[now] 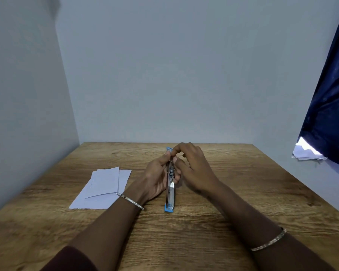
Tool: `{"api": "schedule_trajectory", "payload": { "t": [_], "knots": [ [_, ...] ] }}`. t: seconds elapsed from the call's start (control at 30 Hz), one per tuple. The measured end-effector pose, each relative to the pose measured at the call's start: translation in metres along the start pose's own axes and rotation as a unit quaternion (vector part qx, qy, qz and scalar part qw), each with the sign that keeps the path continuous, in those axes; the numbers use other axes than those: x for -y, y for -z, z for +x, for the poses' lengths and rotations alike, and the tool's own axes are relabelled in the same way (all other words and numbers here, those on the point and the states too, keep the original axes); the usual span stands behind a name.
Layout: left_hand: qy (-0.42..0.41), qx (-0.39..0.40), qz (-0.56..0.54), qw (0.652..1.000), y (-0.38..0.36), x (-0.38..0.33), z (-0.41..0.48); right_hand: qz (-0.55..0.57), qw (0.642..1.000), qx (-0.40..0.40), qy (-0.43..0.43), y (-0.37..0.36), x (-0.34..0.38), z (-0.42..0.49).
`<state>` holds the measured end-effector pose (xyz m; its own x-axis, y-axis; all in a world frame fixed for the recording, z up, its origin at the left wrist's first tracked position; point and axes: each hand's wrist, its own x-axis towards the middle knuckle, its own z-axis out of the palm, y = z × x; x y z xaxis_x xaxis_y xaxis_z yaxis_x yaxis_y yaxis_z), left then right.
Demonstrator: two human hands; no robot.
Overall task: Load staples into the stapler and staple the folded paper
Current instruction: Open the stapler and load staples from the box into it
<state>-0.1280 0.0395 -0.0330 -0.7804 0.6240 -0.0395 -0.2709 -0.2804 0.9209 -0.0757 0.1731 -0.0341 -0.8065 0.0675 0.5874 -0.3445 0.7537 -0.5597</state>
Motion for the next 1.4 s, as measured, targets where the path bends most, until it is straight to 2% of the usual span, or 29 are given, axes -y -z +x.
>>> {"api": "schedule_trajectory", "payload": {
  "t": [0.17, 0.27, 0.4, 0.47, 0.7, 0.87, 0.97, 1.13, 1.27, 1.4],
  "knots": [
    [-0.005, -0.026, -0.003, 1.0, -0.005, 0.002, -0.001, 0.031, 0.998, 0.048, -0.033, 0.0, 0.007, 0.0],
    [0.0, -0.057, -0.052, 0.997, -0.004, 0.001, 0.001, 0.066, 0.997, 0.038, -0.029, -0.003, 0.015, 0.0],
    [0.008, -0.063, -0.145, 0.987, 0.001, -0.004, 0.001, -0.022, 0.996, 0.038, 0.073, -0.012, 0.02, -0.005],
    [0.009, -0.061, -0.162, 0.985, 0.003, -0.005, 0.002, -0.036, 0.994, 0.02, 0.097, -0.015, 0.02, -0.005],
    [0.011, -0.064, -0.122, 0.99, 0.002, -0.006, 0.0, -0.019, 0.998, -0.009, 0.053, -0.016, 0.015, -0.003],
    [0.009, -0.078, -0.102, 0.992, 0.001, -0.006, 0.0, -0.035, 0.999, 0.026, 0.005, -0.014, 0.013, -0.002],
    [0.013, -0.08, -0.101, 0.992, 0.0, -0.006, 0.001, -0.021, 1.0, 0.009, 0.005, -0.012, 0.013, -0.002],
    [0.021, -0.091, -0.164, 0.982, -0.001, -0.008, 0.002, -0.001, 1.0, -0.007, 0.023, -0.007, 0.014, -0.001],
    [0.009, -0.098, -0.16, 0.982, 0.0, -0.006, 0.003, 0.056, 0.998, 0.015, -0.005, 0.0, 0.014, 0.002],
    [0.004, -0.085, -0.124, 0.989, -0.001, -0.003, 0.005, 0.221, 0.972, 0.021, -0.081, 0.006, 0.013, 0.006]
  ]
}}
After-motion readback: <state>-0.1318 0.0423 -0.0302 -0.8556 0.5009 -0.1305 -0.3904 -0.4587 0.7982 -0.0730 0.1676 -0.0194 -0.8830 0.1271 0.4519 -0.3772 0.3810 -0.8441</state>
